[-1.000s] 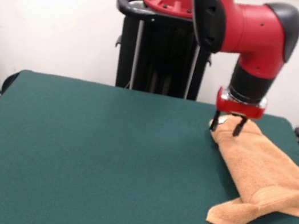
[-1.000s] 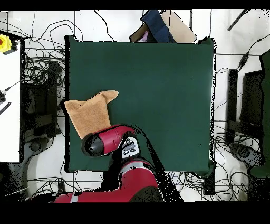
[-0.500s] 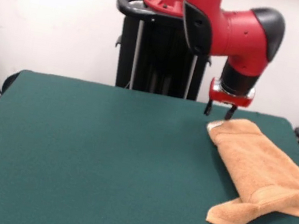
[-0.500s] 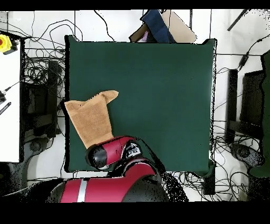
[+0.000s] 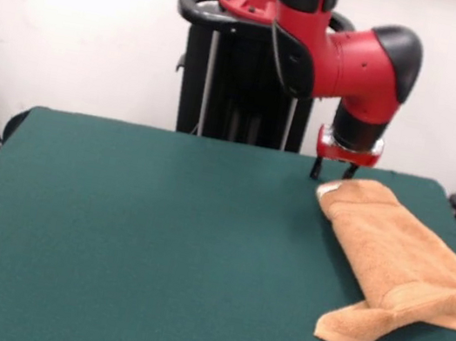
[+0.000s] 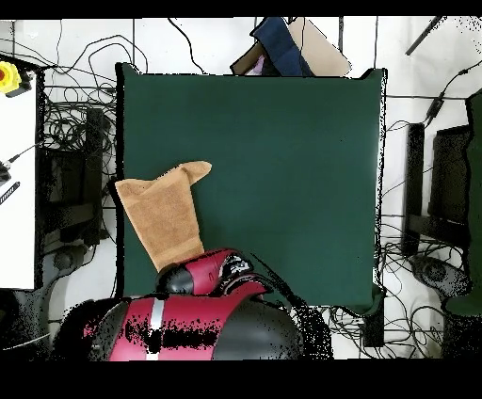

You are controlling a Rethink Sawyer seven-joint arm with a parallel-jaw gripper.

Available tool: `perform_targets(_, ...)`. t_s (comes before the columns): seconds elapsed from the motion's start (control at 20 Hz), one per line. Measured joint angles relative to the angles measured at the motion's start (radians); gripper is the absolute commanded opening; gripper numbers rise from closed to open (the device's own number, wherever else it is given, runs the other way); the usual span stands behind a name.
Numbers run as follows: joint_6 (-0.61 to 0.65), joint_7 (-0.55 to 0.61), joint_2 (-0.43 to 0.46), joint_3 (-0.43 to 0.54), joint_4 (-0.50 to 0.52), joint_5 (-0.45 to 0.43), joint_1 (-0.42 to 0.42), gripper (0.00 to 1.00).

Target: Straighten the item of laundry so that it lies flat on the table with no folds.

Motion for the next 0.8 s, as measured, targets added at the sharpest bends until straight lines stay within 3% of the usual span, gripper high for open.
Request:
perform_targets(0.55,-0.049,0.0,-0.064,-0.008,0.031,0.011,0.011,1.0)
perform_targets(0.8,-0.152,0.0,-0.13,-0.021,0.06,0.047,0.034,1.0)
